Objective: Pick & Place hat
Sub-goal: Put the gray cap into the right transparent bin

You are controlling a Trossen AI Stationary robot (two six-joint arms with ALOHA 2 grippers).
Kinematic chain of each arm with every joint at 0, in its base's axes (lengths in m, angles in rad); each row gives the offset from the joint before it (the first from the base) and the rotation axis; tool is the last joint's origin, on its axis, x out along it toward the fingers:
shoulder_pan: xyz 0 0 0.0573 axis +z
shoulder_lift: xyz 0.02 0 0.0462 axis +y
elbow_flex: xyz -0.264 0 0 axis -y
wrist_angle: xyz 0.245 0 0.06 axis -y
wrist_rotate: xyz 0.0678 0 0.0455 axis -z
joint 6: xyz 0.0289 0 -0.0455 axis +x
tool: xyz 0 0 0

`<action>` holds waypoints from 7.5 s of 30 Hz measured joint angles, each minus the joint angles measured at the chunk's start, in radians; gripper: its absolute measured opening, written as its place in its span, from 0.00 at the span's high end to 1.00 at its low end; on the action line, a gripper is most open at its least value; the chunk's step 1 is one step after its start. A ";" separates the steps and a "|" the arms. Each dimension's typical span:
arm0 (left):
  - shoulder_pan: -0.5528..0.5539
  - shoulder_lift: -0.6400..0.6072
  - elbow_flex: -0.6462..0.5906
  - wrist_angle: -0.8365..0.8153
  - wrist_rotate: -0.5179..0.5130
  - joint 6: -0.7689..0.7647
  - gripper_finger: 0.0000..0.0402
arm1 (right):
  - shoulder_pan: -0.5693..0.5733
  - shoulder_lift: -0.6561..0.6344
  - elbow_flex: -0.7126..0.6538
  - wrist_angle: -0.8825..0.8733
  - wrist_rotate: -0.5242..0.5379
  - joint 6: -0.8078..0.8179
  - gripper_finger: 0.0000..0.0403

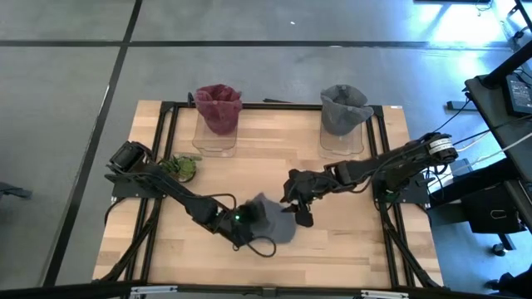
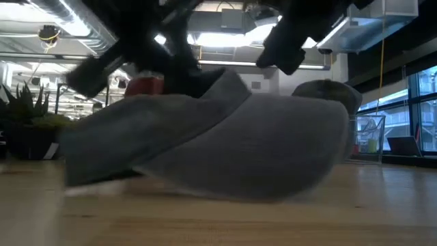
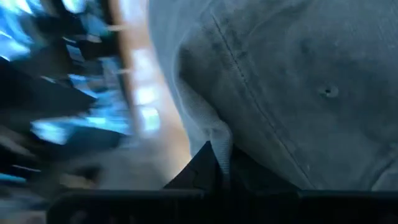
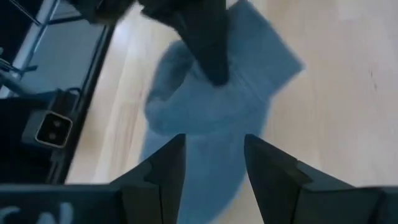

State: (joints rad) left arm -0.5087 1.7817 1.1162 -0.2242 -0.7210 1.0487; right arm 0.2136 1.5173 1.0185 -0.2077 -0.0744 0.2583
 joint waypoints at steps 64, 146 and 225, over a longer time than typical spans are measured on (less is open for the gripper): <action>0.047 -0.369 -0.013 -0.124 -0.035 -0.514 0.55 | -0.077 -0.060 0.027 -0.122 -0.193 0.042 0.94; 0.247 -0.627 -0.524 0.797 0.458 -0.724 0.99 | 0.051 -0.261 0.027 -0.023 0.090 -0.243 0.92; 0.324 -0.235 0.089 0.216 0.350 -0.711 0.75 | 0.052 -0.365 0.378 -0.878 0.641 -0.231 0.97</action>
State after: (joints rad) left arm -0.1848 1.5471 1.2055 -0.0078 -0.3707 0.3377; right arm 0.2653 1.1527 1.3965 -1.0858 0.5663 0.0273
